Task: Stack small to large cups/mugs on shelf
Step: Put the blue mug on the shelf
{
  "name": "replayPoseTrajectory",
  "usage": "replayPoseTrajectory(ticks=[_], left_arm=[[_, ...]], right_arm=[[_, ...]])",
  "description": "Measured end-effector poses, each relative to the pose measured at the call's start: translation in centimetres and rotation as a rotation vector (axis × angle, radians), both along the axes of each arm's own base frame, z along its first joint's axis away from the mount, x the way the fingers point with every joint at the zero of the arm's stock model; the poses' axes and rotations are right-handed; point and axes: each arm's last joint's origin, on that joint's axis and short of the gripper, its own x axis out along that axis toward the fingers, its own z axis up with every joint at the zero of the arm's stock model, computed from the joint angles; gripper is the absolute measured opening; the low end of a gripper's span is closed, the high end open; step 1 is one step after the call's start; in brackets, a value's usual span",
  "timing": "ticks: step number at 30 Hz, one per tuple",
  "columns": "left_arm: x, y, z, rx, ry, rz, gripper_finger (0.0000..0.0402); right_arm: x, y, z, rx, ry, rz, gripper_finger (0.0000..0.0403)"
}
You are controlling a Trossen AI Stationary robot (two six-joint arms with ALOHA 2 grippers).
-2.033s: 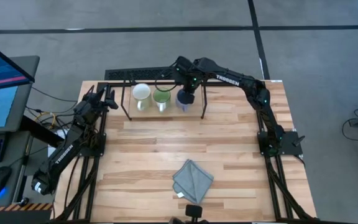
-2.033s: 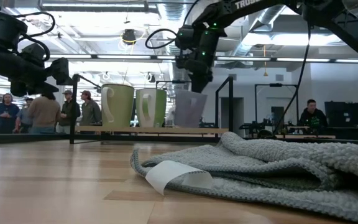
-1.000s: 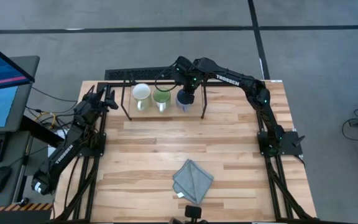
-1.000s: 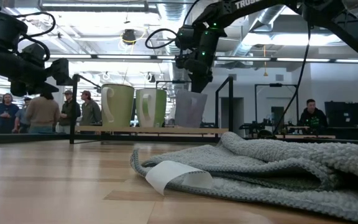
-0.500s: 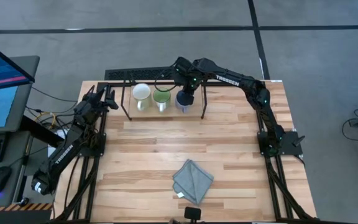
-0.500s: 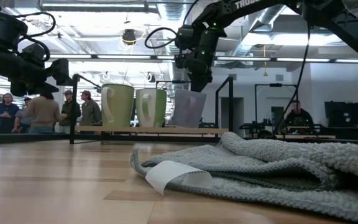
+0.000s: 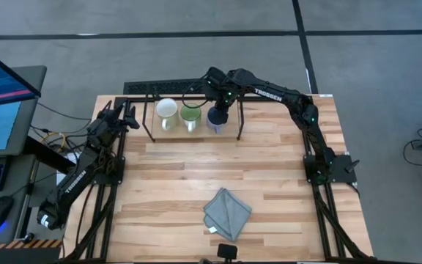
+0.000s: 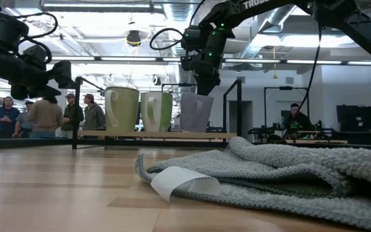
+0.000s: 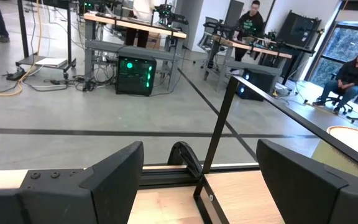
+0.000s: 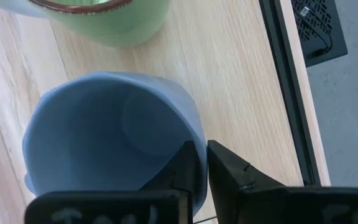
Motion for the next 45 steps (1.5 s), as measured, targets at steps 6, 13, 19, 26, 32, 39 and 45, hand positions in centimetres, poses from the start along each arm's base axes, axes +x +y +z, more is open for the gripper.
replayPoseTrajectory(ticks=[6,13,19,26,32,39,45], left_arm=[[0.0,0.0,0.0,-0.001,0.0,0.0,0.0304],[0.0,0.0,0.0,-0.001,0.0,0.0,0.0304],[0.0,0.0,0.0,-0.001,0.0,0.0,0.0304],[0.0,0.0,0.0,-0.001,0.0,0.0,0.0304],[0.0,0.0,0.0,-0.001,0.0,0.0,0.0304],[0.0,0.0,0.0,-0.001,0.0,0.0,0.0304],[0.0,0.0,0.0,-0.001,0.0,0.0,0.0304]], right_arm=[[0.01,0.0,0.0,-0.001,-0.001,0.001,0.0055],[0.01,-0.01,0.01,-0.003,-0.001,0.0,0.0055],[0.01,-0.01,0.01,-0.003,-0.001,0.0,0.0055],[0.01,-0.01,0.01,-0.003,-0.001,0.0,0.0055],[0.02,-0.01,0.01,-0.003,-0.001,0.0,0.0055],[0.22,-0.1,0.08,-0.014,-0.022,0.0,0.0055],[0.23,0.0,0.08,-0.012,-0.02,0.002,0.0066]])
